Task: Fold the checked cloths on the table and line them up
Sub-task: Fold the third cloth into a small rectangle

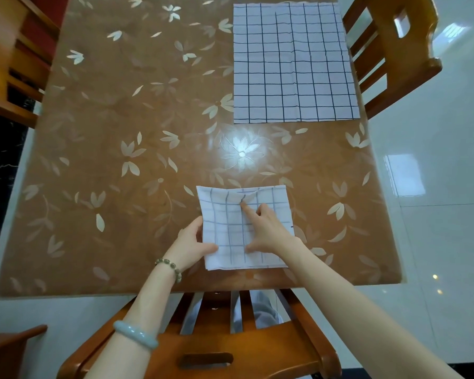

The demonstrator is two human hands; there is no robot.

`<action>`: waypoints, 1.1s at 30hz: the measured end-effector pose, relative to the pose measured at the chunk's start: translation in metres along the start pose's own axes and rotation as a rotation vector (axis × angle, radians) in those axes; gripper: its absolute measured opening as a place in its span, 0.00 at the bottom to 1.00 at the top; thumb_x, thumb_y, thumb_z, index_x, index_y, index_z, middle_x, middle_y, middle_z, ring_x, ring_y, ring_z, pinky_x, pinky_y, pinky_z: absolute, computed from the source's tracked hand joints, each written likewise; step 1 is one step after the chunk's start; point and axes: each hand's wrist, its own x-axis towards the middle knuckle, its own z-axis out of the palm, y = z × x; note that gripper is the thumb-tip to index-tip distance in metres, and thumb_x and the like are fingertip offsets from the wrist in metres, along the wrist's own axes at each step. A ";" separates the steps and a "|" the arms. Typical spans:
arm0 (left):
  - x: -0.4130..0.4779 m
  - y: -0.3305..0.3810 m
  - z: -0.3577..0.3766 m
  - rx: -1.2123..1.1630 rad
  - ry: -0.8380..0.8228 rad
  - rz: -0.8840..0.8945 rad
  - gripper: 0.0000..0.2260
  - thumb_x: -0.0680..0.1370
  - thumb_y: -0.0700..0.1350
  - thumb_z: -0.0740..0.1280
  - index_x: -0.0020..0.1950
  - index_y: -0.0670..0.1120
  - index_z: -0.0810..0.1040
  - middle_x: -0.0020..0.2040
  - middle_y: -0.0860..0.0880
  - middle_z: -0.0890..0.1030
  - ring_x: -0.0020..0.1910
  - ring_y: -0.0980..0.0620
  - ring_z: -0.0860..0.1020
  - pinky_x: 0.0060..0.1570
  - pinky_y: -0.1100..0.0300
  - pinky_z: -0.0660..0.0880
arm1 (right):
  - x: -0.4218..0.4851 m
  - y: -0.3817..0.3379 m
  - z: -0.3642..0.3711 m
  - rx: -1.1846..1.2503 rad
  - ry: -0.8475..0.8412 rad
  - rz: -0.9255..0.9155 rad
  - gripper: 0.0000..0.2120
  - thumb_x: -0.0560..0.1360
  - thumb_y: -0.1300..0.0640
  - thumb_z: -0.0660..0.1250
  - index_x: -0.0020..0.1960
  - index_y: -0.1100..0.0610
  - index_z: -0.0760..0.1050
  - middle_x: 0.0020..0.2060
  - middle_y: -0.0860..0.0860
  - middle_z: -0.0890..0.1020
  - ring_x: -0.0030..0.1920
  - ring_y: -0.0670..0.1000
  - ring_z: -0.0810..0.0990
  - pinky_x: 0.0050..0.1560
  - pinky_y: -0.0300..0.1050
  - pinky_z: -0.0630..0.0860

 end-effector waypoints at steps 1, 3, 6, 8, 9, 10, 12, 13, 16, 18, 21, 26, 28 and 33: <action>-0.004 0.004 0.001 0.023 -0.015 0.015 0.26 0.67 0.46 0.70 0.58 0.70 0.68 0.55 0.64 0.78 0.60 0.55 0.74 0.65 0.41 0.68 | 0.001 0.000 -0.001 -0.015 -0.022 0.004 0.57 0.63 0.48 0.78 0.77 0.49 0.41 0.57 0.55 0.62 0.56 0.53 0.64 0.58 0.48 0.72; -0.007 0.009 0.006 0.003 -0.032 0.064 0.28 0.69 0.43 0.70 0.63 0.68 0.67 0.53 0.66 0.78 0.57 0.60 0.76 0.63 0.48 0.71 | 0.002 0.000 -0.004 -0.037 -0.063 0.012 0.59 0.63 0.50 0.79 0.77 0.48 0.38 0.61 0.56 0.62 0.59 0.55 0.65 0.58 0.50 0.73; -0.008 0.020 0.012 -0.059 -0.039 0.103 0.31 0.74 0.33 0.66 0.72 0.56 0.63 0.55 0.62 0.75 0.54 0.61 0.76 0.41 0.67 0.76 | 0.006 0.000 -0.011 -0.048 -0.109 0.020 0.61 0.63 0.54 0.80 0.77 0.48 0.36 0.63 0.57 0.61 0.60 0.58 0.67 0.56 0.51 0.74; -0.007 0.025 0.013 -0.066 -0.030 0.110 0.32 0.74 0.32 0.66 0.72 0.54 0.62 0.57 0.59 0.76 0.53 0.62 0.76 0.41 0.66 0.77 | 0.008 0.000 -0.014 -0.041 -0.121 0.028 0.62 0.62 0.56 0.80 0.77 0.47 0.36 0.63 0.58 0.61 0.60 0.59 0.68 0.55 0.52 0.73; -0.007 0.025 0.012 -0.067 -0.024 0.107 0.32 0.73 0.32 0.66 0.73 0.54 0.61 0.59 0.58 0.76 0.53 0.61 0.76 0.42 0.65 0.77 | 0.009 0.000 -0.015 -0.032 -0.120 0.033 0.62 0.62 0.57 0.80 0.77 0.47 0.36 0.64 0.58 0.61 0.60 0.59 0.68 0.55 0.52 0.73; -0.007 0.025 0.012 -0.073 -0.025 0.096 0.33 0.73 0.32 0.66 0.74 0.54 0.60 0.60 0.56 0.75 0.54 0.60 0.76 0.44 0.64 0.77 | 0.010 0.000 -0.015 -0.020 -0.115 0.040 0.62 0.62 0.57 0.80 0.77 0.48 0.36 0.64 0.58 0.61 0.61 0.59 0.69 0.55 0.52 0.73; -0.008 0.023 0.011 -0.085 -0.019 0.086 0.34 0.73 0.32 0.65 0.74 0.53 0.59 0.61 0.56 0.74 0.58 0.56 0.75 0.45 0.65 0.76 | 0.011 0.000 -0.014 0.002 -0.110 0.057 0.62 0.61 0.58 0.80 0.77 0.47 0.37 0.66 0.58 0.61 0.61 0.59 0.69 0.54 0.52 0.74; -0.009 0.021 0.011 -0.090 -0.015 0.089 0.34 0.73 0.32 0.65 0.74 0.53 0.59 0.61 0.57 0.74 0.60 0.55 0.74 0.47 0.64 0.76 | 0.012 -0.001 -0.015 0.004 -0.110 0.068 0.62 0.61 0.59 0.80 0.77 0.47 0.37 0.67 0.58 0.60 0.61 0.60 0.70 0.53 0.52 0.74; -0.011 0.017 0.011 -0.105 -0.018 0.098 0.34 0.73 0.32 0.66 0.74 0.55 0.59 0.58 0.62 0.73 0.63 0.55 0.72 0.54 0.60 0.75 | 0.015 -0.004 -0.018 -0.002 -0.121 0.092 0.64 0.60 0.59 0.81 0.77 0.46 0.36 0.68 0.59 0.60 0.61 0.60 0.71 0.53 0.53 0.75; -0.012 0.017 0.011 -0.114 -0.031 0.101 0.34 0.73 0.32 0.66 0.74 0.55 0.58 0.58 0.63 0.72 0.61 0.57 0.72 0.47 0.65 0.75 | 0.017 -0.006 -0.019 0.006 -0.128 0.098 0.65 0.60 0.60 0.81 0.76 0.44 0.34 0.68 0.60 0.61 0.61 0.61 0.71 0.52 0.54 0.75; -0.012 0.021 0.013 -0.097 -0.047 0.110 0.35 0.73 0.35 0.68 0.75 0.56 0.57 0.62 0.57 0.73 0.58 0.59 0.73 0.45 0.64 0.78 | 0.017 -0.009 -0.021 0.000 -0.142 0.109 0.65 0.60 0.61 0.81 0.75 0.43 0.33 0.66 0.60 0.63 0.59 0.61 0.73 0.51 0.53 0.75; -0.013 0.039 0.029 -0.046 -0.053 0.144 0.40 0.72 0.37 0.68 0.75 0.64 0.54 0.52 0.47 0.77 0.45 0.50 0.78 0.46 0.60 0.80 | 0.022 -0.009 -0.023 0.019 -0.163 0.132 0.63 0.61 0.61 0.80 0.75 0.42 0.35 0.60 0.58 0.66 0.56 0.60 0.74 0.52 0.53 0.76; -0.013 0.048 0.042 -0.003 -0.054 0.153 0.40 0.73 0.37 0.68 0.75 0.64 0.52 0.47 0.46 0.76 0.37 0.53 0.75 0.38 0.65 0.76 | 0.024 -0.007 -0.028 0.049 -0.181 0.125 0.54 0.63 0.63 0.78 0.75 0.44 0.47 0.53 0.54 0.68 0.52 0.57 0.75 0.48 0.49 0.75; -0.004 0.061 0.087 0.095 -0.039 0.127 0.41 0.74 0.37 0.67 0.77 0.60 0.47 0.42 0.47 0.74 0.35 0.54 0.75 0.33 0.66 0.73 | 0.021 0.021 -0.039 0.540 -0.165 0.040 0.13 0.69 0.66 0.68 0.47 0.51 0.71 0.39 0.50 0.78 0.43 0.53 0.79 0.39 0.42 0.74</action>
